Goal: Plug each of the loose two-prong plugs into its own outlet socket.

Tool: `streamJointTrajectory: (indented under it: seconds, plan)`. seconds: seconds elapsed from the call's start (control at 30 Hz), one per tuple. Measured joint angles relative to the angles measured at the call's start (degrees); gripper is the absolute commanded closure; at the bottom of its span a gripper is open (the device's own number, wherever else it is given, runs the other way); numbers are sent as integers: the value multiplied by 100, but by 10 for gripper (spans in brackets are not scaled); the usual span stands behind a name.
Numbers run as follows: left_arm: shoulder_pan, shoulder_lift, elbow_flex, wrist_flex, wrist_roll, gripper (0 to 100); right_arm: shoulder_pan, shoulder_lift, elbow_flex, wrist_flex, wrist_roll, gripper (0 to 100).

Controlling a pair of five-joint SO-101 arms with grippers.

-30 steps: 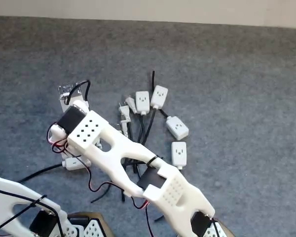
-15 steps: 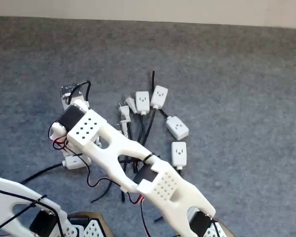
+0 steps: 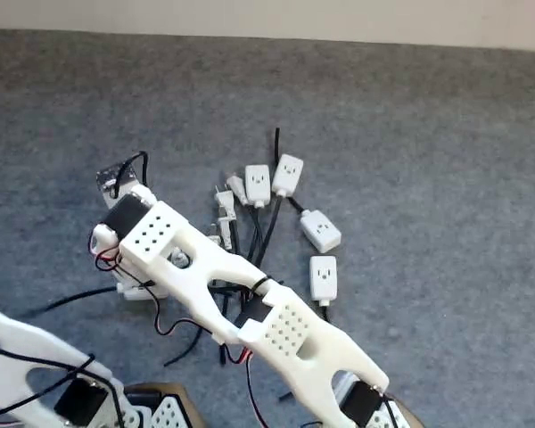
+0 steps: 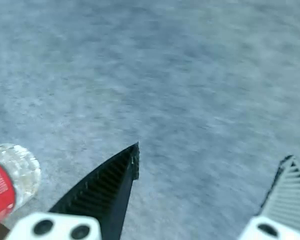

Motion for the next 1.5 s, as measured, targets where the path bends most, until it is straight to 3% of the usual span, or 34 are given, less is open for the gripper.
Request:
streamJointTrajectory:
  seconds: [0.3,0.47,0.6,0.77,0.93,1.07,1.27,1.5]
  plan:
    - [1565,-2629,3270,0,0,596,176,-220,-967,0,1486,623]
    - [2602,-4387,4615,0,-123,597,756,-1626,-1257,0,2163,623]
    - [3604,-5978,6136,0,-527,597,1530,-3270,-607,0,2347,623]
    - [4484,-7824,8440,0,-1538,597,2505,-5521,1512,18,2919,623]
    - [4703,-9081,10716,-229,-2743,647,3323,-7745,4413,-88,3499,623]
    - [4703,-9653,12018,-914,-3209,648,3736,-9389,7332,-1248,3833,623]
    - [4589,-9908,12756,-1574,-3675,647,4308,-10998,11613,-3130,4053,623]
    - [4475,-9908,13020,-2048,-4044,595,4545,-11358,13002,-4088,4062,623]
